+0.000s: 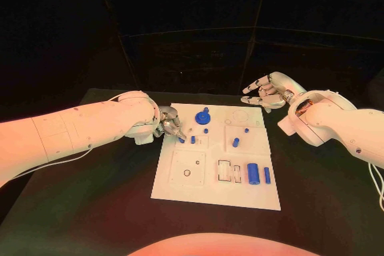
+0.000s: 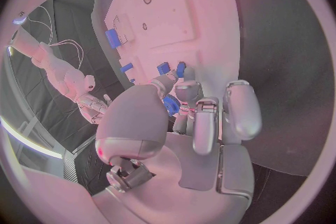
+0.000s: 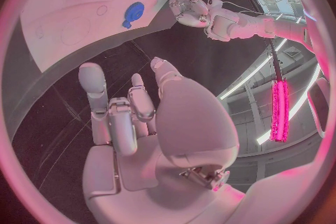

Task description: Assemble the parts on the task board

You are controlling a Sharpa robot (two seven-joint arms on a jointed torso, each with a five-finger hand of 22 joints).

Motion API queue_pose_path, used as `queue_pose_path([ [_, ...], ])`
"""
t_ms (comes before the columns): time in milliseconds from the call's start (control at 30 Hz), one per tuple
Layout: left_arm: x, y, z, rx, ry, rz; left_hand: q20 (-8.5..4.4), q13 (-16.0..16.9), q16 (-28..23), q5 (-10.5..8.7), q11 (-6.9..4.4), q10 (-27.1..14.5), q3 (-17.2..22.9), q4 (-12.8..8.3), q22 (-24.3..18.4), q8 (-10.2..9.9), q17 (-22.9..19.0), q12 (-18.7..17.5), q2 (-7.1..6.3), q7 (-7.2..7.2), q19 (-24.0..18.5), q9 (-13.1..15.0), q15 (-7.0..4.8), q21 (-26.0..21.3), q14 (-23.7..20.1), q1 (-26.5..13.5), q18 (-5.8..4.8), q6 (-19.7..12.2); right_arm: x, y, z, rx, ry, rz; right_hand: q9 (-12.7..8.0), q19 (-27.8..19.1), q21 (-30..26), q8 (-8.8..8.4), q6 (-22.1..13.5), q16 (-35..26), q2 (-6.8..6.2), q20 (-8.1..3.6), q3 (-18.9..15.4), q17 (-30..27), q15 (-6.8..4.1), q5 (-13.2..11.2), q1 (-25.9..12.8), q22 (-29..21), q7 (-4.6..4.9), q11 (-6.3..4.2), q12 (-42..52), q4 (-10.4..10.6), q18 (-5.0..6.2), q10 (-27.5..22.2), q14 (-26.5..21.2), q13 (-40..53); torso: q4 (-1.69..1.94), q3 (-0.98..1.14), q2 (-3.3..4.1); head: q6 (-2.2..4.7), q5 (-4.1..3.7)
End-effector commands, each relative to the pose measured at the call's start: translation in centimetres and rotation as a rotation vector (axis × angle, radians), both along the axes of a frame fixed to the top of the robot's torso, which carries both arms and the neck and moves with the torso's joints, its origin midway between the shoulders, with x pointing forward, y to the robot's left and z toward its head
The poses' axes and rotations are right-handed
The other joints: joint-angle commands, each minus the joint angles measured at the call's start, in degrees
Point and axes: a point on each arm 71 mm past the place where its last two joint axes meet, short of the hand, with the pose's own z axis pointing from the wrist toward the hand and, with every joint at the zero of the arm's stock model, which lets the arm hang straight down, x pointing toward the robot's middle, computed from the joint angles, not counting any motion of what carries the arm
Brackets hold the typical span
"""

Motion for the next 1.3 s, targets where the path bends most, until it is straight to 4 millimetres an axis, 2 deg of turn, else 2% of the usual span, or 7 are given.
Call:
queue_pose_path([
  [33, -0.21, -0.10, -0.56, 0.032, 0.033, -0.011, 0.11, 0.1, 0.4, 0.25, -0.02, 0.4, 8.0, -7.4, 0.0, 0.3, 15.1, 0.3, 0.06, -0.12, 0.3, -0.1, -0.21, 0.0, 6.1, -0.4, -0.66, 0.1, 0.00, 0.14, 0.15, 0.001, -0.006, 0.011, -0.1, 0.1, -0.1, 0.30, -0.1, 0.1, 0.07, -0.14, 0.0, 15.1, -0.08, 0.3, 0.3, 0.0, 0.06, -0.05, 0.1, 0.2, 0.47, -0.1, 6.0, 0.0, -0.05, 0.03, 0.02, 0.02, 0.05],
  [800, -0.21, -0.08, -1.54, 0.069, 0.066, 0.006, 0.10, -0.8, 0.4, 0.20, -0.13, 0.1, 8.5, -6.5, 0.0, 0.7, 15.1, -0.3, -0.26, -0.37, 0.3, 0.2, -0.28, -0.1, 6.1, -2.1, -0.65, 0.1, -0.02, -0.01, 0.16, 0.000, -0.006, 0.007, -0.1, 0.0, -0.1, 0.32, -0.1, 0.1, 0.11, -0.19, 0.0, 15.1, -0.13, 0.3, 0.3, -0.1, 0.06, -0.10, 0.0, 0.2, 0.49, -0.1, 6.0, -0.1, 0.00, -0.01, -0.02, -0.34, -0.15],
  [900, -0.13, 0.01, -1.53, 0.069, 0.059, 0.016, 0.04, -1.0, 0.4, 0.09, -0.31, 0.2, 6.6, -4.5, 0.1, 1.3, 15.1, -0.2, -1.36, -0.74, 0.4, 0.5, -0.39, 0.0, 6.1, -5.2, -0.68, 0.8, -0.02, -0.01, 0.16, 0.000, -0.007, 0.007, -0.1, 0.0, -0.1, 0.32, -0.1, 0.1, 0.11, -0.19, 0.0, 15.1, -0.13, 0.3, 0.3, -0.1, 0.06, -0.10, 0.0, 0.2, 0.49, -0.1, 6.0, -0.1, 0.01, 0.00, -0.02, -0.32, -0.16],
  [1133, 0.04, 0.34, -1.40, 0.055, 0.036, 0.044, -0.19, -1.0, 0.4, 0.04, -0.35, 0.2, -3.1, 1.2, 0.4, 2.0, 15.1, 0.2, -3.89, -0.71, 0.5, 0.8, -0.56, 0.0, 6.1, -12.8, -0.73, 1.7, -0.01, -0.03, 0.17, 0.001, -0.008, 0.006, -0.1, -0.1, -0.1, 0.32, -0.1, 0.1, 0.09, -0.20, -0.1, 15.1, -0.13, 0.3, 0.2, -0.3, 0.06, -0.10, 0.0, 0.3, 0.52, -0.2, 6.0, -0.1, 0.02, -0.02, -0.01, -0.16, -0.21],
  [1300, 0.15, 0.65, -1.17, 0.017, 0.008, 0.071, -0.36, -1.1, 0.4, -0.03, -0.53, 0.1, -8.8, 4.4, 0.7, 2.2, 15.1, 0.4, -4.24, -0.97, 0.7, 1.0, -0.75, 0.1, 6.1, -15.2, -0.76, 1.7, 0.00, -0.05, 0.17, 0.001, -0.008, 0.006, -0.1, -0.1, -0.2, 0.32, -0.1, 0.1, 0.08, -0.20, -0.1, 15.1, -0.13, 0.3, 0.2, -0.4, 0.07, -0.09, -0.1, 0.3, 0.53, -0.2, 6.0, -0.2, 0.02, -0.06, 0.00, -0.09, -0.29],
])
